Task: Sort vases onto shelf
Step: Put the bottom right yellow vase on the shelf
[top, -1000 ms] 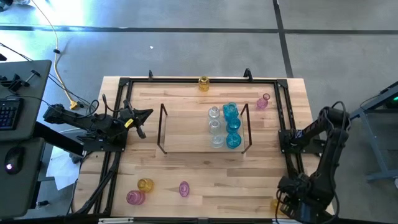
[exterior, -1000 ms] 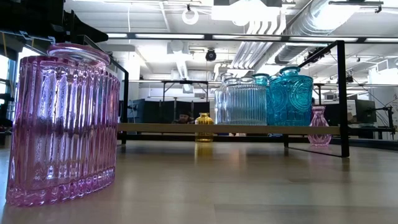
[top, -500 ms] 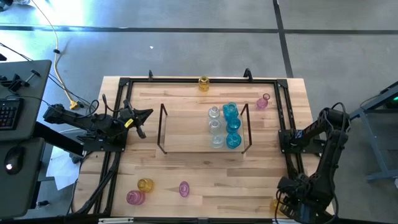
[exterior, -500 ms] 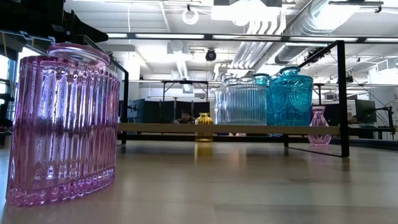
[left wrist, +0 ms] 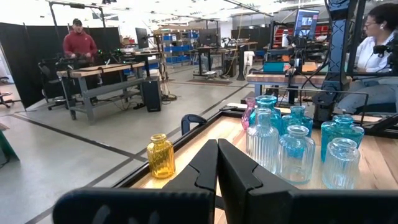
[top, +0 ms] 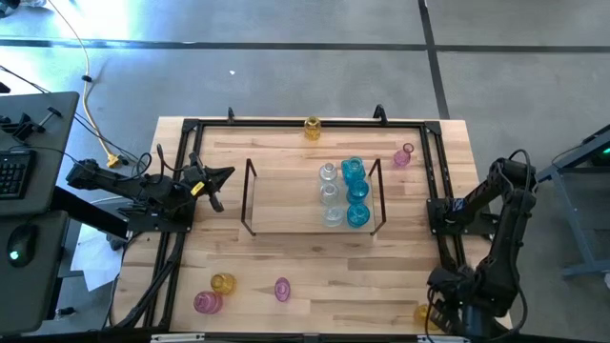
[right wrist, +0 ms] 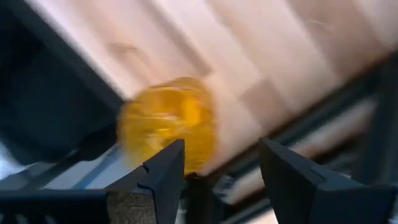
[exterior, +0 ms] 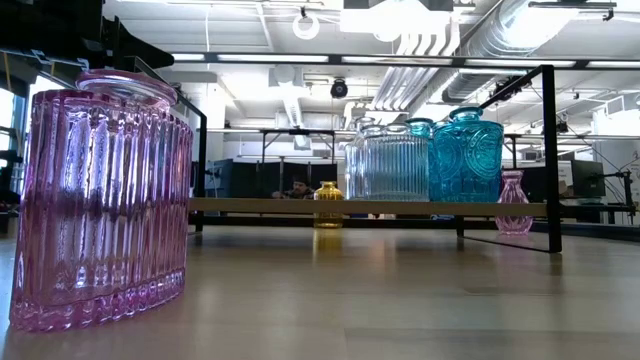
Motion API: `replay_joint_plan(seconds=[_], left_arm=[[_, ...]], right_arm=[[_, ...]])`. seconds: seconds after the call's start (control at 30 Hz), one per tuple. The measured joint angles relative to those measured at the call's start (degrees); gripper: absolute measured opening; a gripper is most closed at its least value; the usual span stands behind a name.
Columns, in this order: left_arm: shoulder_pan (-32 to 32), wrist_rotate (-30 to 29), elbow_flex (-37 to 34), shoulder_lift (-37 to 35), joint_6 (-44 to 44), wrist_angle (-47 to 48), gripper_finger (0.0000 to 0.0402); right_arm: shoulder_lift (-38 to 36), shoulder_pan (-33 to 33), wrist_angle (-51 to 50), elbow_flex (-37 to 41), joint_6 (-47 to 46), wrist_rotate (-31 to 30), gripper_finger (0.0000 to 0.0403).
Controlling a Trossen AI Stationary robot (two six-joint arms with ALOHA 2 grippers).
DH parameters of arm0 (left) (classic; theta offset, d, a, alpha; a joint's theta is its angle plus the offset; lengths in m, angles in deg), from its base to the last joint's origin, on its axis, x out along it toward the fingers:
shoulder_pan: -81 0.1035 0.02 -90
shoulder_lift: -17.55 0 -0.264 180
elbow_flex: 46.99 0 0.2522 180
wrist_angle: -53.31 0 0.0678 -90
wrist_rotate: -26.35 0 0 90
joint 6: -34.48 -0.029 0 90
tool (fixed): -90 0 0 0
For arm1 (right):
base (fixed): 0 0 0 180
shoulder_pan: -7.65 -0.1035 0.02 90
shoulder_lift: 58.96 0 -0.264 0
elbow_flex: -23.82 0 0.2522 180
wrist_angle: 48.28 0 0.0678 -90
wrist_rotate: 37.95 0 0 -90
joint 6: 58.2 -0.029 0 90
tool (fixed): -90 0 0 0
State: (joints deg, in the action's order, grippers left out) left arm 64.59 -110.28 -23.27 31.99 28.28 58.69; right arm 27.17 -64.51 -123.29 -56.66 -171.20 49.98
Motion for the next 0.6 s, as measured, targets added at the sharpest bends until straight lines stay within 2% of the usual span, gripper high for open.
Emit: replay_joint_plan(seconds=[0.1,0.6], left_arm=[[-0.01,0.00,0.00,0.01,0.00,-0.02,0.0000],[0.01,-0.01,0.00,-0.01,0.00,0.00,0.0001]], right_arm=[[0.30,0.15,3.03,0.00,1.20,-2.23,0.0186],[3.70,0.15,4.21,-0.09,2.11,-0.98,0.0186]])
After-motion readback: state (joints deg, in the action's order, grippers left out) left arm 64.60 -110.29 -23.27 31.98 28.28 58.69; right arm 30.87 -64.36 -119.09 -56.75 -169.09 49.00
